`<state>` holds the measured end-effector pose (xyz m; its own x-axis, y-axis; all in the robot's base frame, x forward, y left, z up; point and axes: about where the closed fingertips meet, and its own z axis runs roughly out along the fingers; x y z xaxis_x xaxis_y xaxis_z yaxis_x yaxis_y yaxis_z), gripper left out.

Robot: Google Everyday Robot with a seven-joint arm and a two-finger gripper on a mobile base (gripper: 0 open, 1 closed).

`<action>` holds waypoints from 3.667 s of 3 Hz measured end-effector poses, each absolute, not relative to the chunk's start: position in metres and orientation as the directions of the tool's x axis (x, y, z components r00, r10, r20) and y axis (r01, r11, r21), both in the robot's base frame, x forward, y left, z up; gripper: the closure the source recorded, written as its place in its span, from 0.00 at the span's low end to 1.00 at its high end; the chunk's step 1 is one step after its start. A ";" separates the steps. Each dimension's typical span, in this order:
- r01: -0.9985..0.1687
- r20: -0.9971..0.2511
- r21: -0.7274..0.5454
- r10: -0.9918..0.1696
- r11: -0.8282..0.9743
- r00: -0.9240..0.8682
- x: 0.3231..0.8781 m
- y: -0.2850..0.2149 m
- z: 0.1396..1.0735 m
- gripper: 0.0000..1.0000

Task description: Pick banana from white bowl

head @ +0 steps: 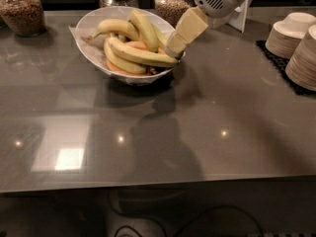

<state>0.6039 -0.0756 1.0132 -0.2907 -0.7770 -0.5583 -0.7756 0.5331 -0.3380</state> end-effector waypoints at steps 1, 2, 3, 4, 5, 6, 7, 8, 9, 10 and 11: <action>-0.772 -0.584 -0.331 -0.760 0.542 -0.284 0.607 -0.070 1.015 0.00; -0.767 -0.632 -0.314 -0.726 0.559 -0.271 0.624 -0.054 1.015 0.00; -0.748 -0.675 -0.292 -0.683 0.596 -0.280 0.649 -0.040 1.010 0.00; -0.724 -0.712 -0.272 -0.639 0.634 -0.291 0.672 -0.027 1.005 0.00; -0.708 -0.740 -0.250 -0.602 0.660 -0.300 0.691 -0.016 1.000 0.12; -0.706 -0.759 -0.217 -0.572 0.674 -0.312 0.705 -0.001 0.992 0.20; -0.710 -0.764 -0.187 -0.555 0.679 -0.329 0.716 0.012 0.981 0.25; -0.712 -0.762 -0.157 -0.543 0.684 -0.353 0.726 0.025 0.970 0.30; -0.715 -0.750 -0.125 -0.537 0.688 -0.386 0.732 0.038 0.958 0.32; -0.721 -0.735 -0.110 -0.545 0.684 -0.404 0.733 0.047 0.951 0.50; -0.725 -0.723 -0.118 -0.559 0.678 -0.406 0.730 0.051 0.952 0.74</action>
Offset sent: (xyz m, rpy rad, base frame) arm 0.0437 0.0389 0.0017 0.1601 -0.0541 0.0009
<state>0.7296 0.0508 0.9519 -0.4058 -0.5593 -0.7229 -0.7254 0.6782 -0.1175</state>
